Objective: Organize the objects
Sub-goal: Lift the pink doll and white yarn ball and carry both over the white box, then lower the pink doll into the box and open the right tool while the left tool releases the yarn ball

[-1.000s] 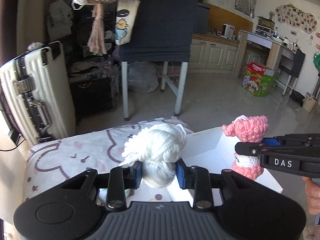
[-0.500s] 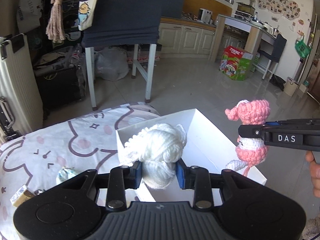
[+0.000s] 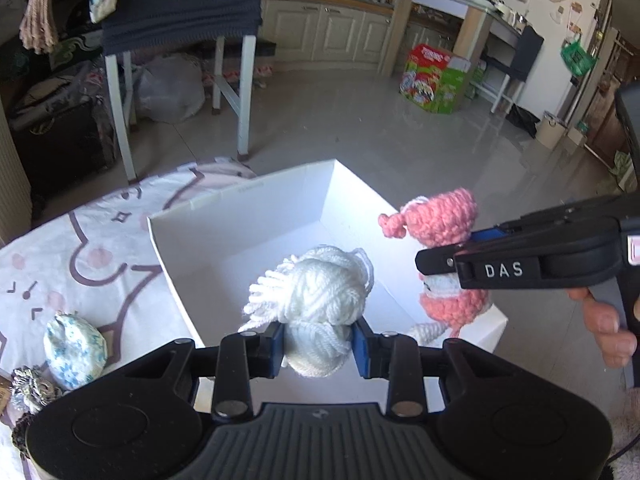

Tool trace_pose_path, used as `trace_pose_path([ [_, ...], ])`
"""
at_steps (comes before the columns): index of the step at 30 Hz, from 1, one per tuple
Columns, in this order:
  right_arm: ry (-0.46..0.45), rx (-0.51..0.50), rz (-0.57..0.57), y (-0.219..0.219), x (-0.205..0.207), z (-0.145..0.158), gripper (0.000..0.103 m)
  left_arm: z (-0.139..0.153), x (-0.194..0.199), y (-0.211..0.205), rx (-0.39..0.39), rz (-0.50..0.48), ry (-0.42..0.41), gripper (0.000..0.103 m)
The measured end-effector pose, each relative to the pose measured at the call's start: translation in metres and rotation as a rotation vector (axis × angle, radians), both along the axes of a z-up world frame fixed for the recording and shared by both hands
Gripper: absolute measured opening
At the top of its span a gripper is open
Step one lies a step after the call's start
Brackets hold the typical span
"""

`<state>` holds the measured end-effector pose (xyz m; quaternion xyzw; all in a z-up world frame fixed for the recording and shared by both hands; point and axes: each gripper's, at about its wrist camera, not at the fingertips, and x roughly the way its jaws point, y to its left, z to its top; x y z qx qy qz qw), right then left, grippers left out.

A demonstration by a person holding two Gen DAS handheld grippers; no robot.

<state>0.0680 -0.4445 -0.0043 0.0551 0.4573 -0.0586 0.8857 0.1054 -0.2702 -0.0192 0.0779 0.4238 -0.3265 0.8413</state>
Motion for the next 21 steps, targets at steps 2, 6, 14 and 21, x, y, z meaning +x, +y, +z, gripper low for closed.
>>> trace_pose_path([
  [2,0.038,-0.005,0.009,-0.002,0.004,-0.009,0.033,-0.009,0.002,-0.004,0.017,-0.012,0.021,0.035],
  [6,0.117,-0.013,0.022,-0.006,0.009,-0.031,0.033,-0.025,0.007,-0.008,0.047,-0.035,0.060,0.035],
  [14,0.213,-0.021,0.028,-0.003,0.020,-0.061,0.033,-0.049,0.009,-0.015,0.101,-0.098,0.111,0.036],
  [21,0.264,-0.029,0.069,0.006,0.025,-0.074,0.033,-0.063,0.008,-0.017,0.142,-0.135,0.135,0.036],
])
